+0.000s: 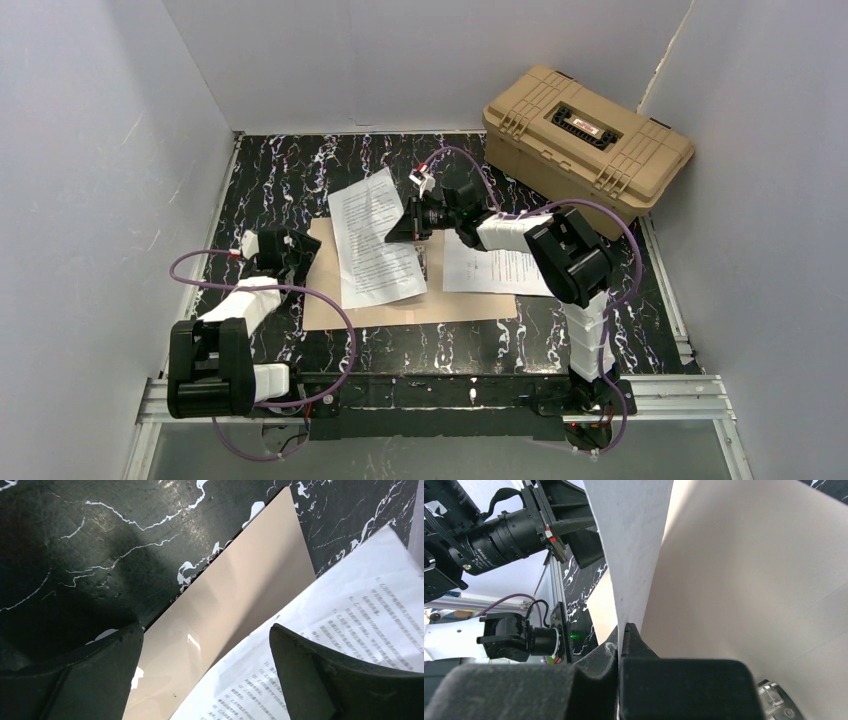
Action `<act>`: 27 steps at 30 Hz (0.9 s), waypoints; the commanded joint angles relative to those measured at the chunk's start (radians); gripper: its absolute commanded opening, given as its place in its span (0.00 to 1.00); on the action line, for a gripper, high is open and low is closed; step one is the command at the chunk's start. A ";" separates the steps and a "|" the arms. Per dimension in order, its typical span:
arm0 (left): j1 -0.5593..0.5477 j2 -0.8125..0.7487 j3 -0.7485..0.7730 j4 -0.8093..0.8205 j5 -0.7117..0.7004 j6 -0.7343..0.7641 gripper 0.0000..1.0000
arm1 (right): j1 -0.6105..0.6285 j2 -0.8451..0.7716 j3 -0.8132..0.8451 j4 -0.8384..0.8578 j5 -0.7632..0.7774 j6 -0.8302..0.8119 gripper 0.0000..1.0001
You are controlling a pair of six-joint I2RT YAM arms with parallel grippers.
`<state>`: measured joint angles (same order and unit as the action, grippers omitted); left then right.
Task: Put the files into the folder
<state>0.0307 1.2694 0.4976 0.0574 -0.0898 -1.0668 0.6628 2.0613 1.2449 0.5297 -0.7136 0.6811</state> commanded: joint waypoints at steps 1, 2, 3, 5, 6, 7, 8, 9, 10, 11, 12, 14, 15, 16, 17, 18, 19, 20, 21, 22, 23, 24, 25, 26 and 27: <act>-0.017 0.061 -0.077 -0.183 0.070 -0.013 0.98 | 0.013 0.019 -0.022 0.102 -0.003 0.038 0.01; -0.017 0.062 -0.076 -0.182 0.070 -0.014 0.98 | 0.015 0.024 -0.022 0.103 -0.002 0.040 0.01; -0.017 0.064 -0.076 -0.182 0.073 -0.018 0.98 | 0.017 0.027 -0.024 0.106 0.001 0.043 0.01; -0.056 0.071 -0.076 -0.178 0.082 -0.027 0.98 | 0.019 0.030 -0.026 0.110 0.005 0.048 0.01; -0.065 0.073 -0.077 -0.178 0.084 -0.033 0.98 | 0.019 0.032 -0.028 0.111 0.007 0.050 0.01; -0.071 0.072 -0.077 -0.177 0.082 -0.034 0.98 | 0.020 0.033 -0.029 0.112 0.009 0.052 0.01; -0.076 0.067 -0.077 -0.178 0.080 -0.036 0.98 | 0.020 0.033 -0.032 0.112 0.012 0.054 0.01; -0.080 0.064 -0.079 -0.179 0.079 -0.039 0.98 | 0.020 0.033 -0.035 0.116 0.015 0.058 0.01; -0.084 0.062 -0.080 -0.179 0.080 -0.040 0.98 | 0.021 0.034 -0.041 0.124 0.019 0.064 0.01; -0.086 0.060 -0.080 -0.180 0.081 -0.042 0.98 | 0.022 0.035 -0.045 0.131 0.022 0.071 0.01; -0.088 0.057 -0.080 -0.182 0.082 -0.043 0.98 | 0.024 0.037 -0.047 0.141 0.026 0.081 0.01; -0.092 0.052 -0.082 -0.187 0.082 -0.042 0.98 | 0.026 0.044 -0.055 0.160 0.030 0.101 0.01; -0.091 0.049 -0.082 -0.187 0.082 -0.042 0.98 | 0.025 0.048 -0.058 0.167 0.034 0.112 0.01; -0.091 0.046 -0.083 -0.188 0.082 -0.040 0.98 | 0.026 0.051 -0.061 0.177 0.037 0.123 0.01; -0.091 0.043 -0.085 -0.188 0.084 -0.042 0.98 | 0.028 0.053 -0.064 0.184 0.040 0.132 0.01; -0.093 0.041 -0.086 -0.188 0.084 -0.042 0.98 | 0.029 0.059 -0.065 0.187 0.044 0.141 0.01; -0.094 0.039 -0.088 -0.189 0.084 -0.044 0.98 | 0.030 0.061 -0.068 0.193 0.048 0.146 0.01; -0.097 0.039 -0.089 -0.189 0.084 -0.045 0.98 | 0.034 0.063 -0.069 0.195 0.051 0.152 0.01; -0.098 0.039 -0.091 -0.187 0.084 -0.044 0.98 | 0.037 0.066 -0.070 0.196 0.055 0.157 0.01; -0.100 0.039 -0.092 -0.185 0.084 -0.045 0.98 | 0.038 0.070 -0.071 0.196 0.056 0.161 0.01; -0.100 0.040 -0.094 -0.183 0.085 -0.046 0.98 | 0.042 0.071 -0.073 0.197 0.059 0.166 0.01; -0.100 0.040 -0.096 -0.181 0.087 -0.048 0.98 | 0.043 0.071 -0.076 0.196 0.063 0.170 0.01; -0.100 0.041 -0.096 -0.181 0.088 -0.048 0.98 | 0.046 0.070 -0.081 0.198 0.067 0.171 0.01; -0.102 0.041 -0.096 -0.180 0.089 -0.048 0.98 | 0.048 0.067 -0.087 0.198 0.073 0.172 0.01; -0.102 0.039 -0.096 -0.181 0.089 -0.049 0.98 | 0.050 0.066 -0.093 0.198 0.078 0.171 0.01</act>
<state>-0.0540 1.2621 0.4767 0.0971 -0.0437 -1.1156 0.6979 2.1334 1.1763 0.6697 -0.6567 0.8364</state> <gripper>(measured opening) 0.981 0.029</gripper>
